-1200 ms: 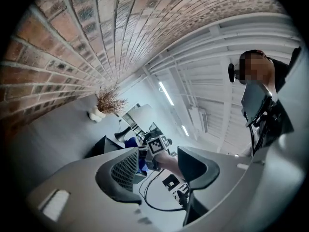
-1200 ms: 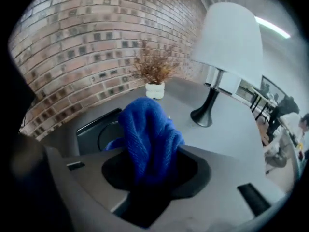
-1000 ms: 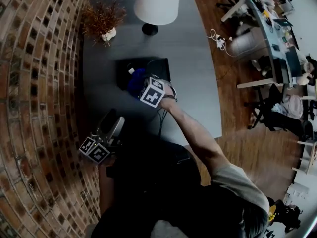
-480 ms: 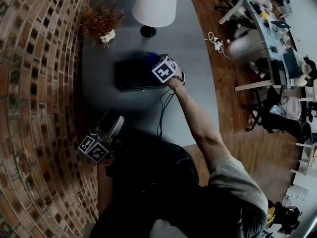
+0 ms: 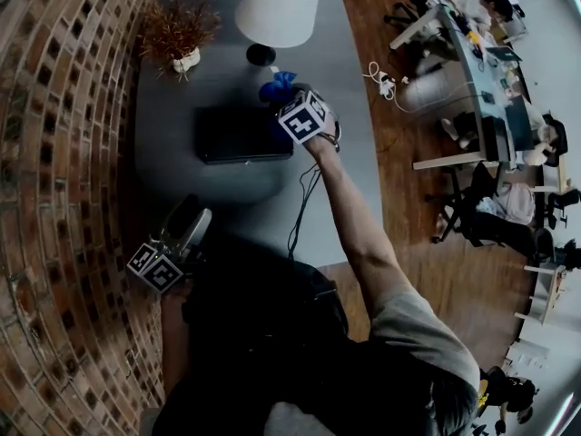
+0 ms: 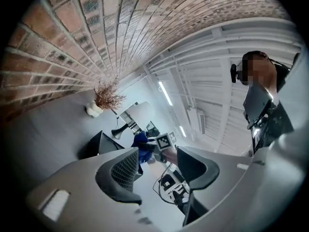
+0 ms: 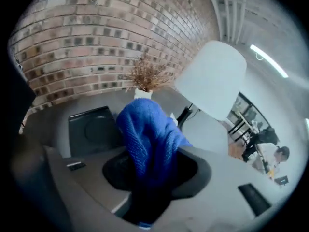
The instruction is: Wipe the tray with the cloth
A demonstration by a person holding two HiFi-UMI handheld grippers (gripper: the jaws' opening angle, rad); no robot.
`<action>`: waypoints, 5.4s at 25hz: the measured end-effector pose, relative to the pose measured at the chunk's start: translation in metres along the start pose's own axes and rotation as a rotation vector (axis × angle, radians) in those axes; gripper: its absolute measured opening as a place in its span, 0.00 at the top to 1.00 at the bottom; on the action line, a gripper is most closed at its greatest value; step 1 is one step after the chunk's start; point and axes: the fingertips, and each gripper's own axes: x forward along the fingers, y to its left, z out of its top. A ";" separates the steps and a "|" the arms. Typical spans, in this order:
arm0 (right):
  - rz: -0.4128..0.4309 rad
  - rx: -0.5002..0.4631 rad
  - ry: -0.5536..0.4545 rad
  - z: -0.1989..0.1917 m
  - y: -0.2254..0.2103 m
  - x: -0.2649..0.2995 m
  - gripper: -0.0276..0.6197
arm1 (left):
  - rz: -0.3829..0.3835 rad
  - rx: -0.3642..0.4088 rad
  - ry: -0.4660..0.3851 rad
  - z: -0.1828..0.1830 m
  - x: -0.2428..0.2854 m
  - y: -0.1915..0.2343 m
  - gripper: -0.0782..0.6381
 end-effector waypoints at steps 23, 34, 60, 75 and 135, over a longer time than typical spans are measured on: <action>0.116 0.382 0.007 -0.152 0.019 -0.053 0.74 | 0.110 -0.114 0.191 -0.054 0.088 0.096 0.55; 0.473 0.791 -0.266 -0.105 0.032 0.007 0.75 | 0.200 -0.139 0.246 -0.069 0.127 0.120 0.55; 0.748 1.142 -0.055 -0.171 0.141 -0.050 0.75 | 0.199 -0.116 0.128 -0.045 0.143 0.118 0.59; 0.396 0.107 0.127 -0.039 0.010 0.087 0.75 | 0.362 -0.136 0.094 -0.056 0.116 0.137 0.56; 0.791 1.300 -0.171 -0.128 0.185 -0.065 0.75 | 0.196 -0.179 0.276 -0.107 0.030 0.064 0.33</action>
